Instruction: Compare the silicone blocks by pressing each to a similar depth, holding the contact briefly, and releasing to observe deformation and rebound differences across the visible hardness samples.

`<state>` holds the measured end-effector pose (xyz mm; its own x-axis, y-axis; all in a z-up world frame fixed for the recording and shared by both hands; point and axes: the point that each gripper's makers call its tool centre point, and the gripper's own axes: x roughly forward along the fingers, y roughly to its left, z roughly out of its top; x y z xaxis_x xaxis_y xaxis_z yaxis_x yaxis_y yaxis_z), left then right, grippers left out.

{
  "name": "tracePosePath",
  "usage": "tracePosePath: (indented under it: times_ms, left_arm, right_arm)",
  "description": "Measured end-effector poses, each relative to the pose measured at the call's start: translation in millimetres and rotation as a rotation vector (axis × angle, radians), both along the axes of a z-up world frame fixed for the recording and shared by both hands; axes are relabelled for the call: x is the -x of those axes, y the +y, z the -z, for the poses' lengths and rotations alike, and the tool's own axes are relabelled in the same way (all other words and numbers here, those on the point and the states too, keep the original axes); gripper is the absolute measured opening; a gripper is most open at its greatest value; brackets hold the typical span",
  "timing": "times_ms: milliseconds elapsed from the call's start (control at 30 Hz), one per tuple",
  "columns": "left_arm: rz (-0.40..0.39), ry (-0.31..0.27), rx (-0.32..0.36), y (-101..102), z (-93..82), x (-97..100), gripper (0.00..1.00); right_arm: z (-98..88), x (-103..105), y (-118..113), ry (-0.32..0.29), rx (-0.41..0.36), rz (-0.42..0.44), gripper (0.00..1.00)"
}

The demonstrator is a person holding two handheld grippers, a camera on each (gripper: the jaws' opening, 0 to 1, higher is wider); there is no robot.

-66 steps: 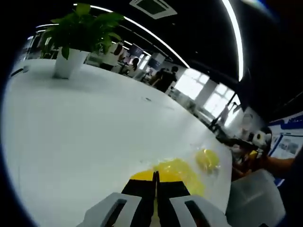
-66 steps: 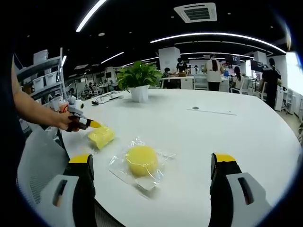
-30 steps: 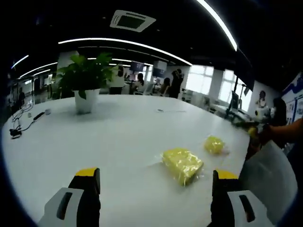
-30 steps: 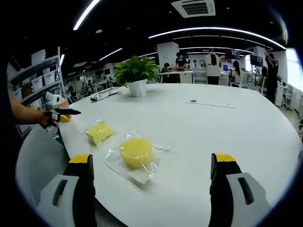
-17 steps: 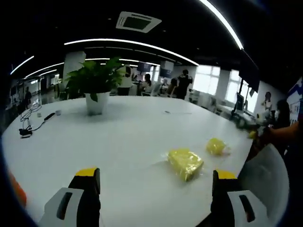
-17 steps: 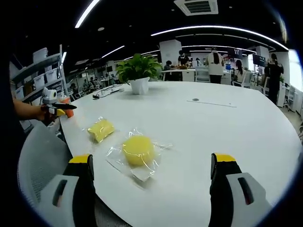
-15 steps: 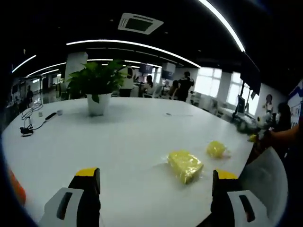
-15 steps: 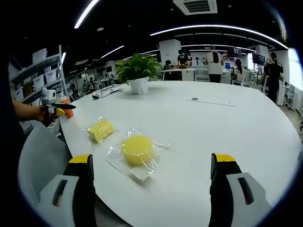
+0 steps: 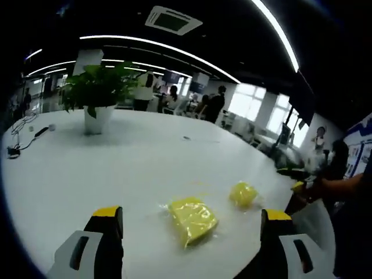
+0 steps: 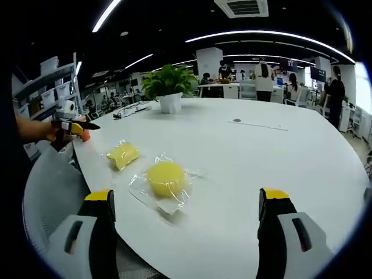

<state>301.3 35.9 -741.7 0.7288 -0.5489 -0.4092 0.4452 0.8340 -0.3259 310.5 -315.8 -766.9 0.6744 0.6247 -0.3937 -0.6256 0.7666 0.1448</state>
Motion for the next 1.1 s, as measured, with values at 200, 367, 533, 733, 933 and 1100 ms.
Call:
tracePosePath:
  times_ms: [200,367,533,733,933,1100]
  left_arm:
    - [0.065,-0.001,0.082,-48,-16.9,-22.0,1.0]
    - [0.105,0.052,0.132,-77,-14.1,-34.1,1.0]
    - [0.131,0.083,0.174,-106,-9.1,-44.9,0.99]
    - [0.145,0.145,0.229,-140,6.1,-65.5,0.97]
    - [0.127,0.259,0.285,-160,29.6,-77.9,0.92]
    - [0.1,0.304,0.285,-168,45.5,-90.1,0.81]
  right_arm:
    - [7.2,2,-4,-0.01,0.011,0.007,0.96]
    - [0.9,7,-4,-0.018,-0.015,0.034,0.96]
    - [0.6,8,-6,-0.027,0.001,0.033,0.96]
    - [-4.7,11,-3,-0.036,-0.005,0.029,0.96]
    - [-5.3,14,0,-0.037,-0.014,0.027,0.96]
    - [-4.7,18,4,-0.035,-0.02,0.022,0.96]
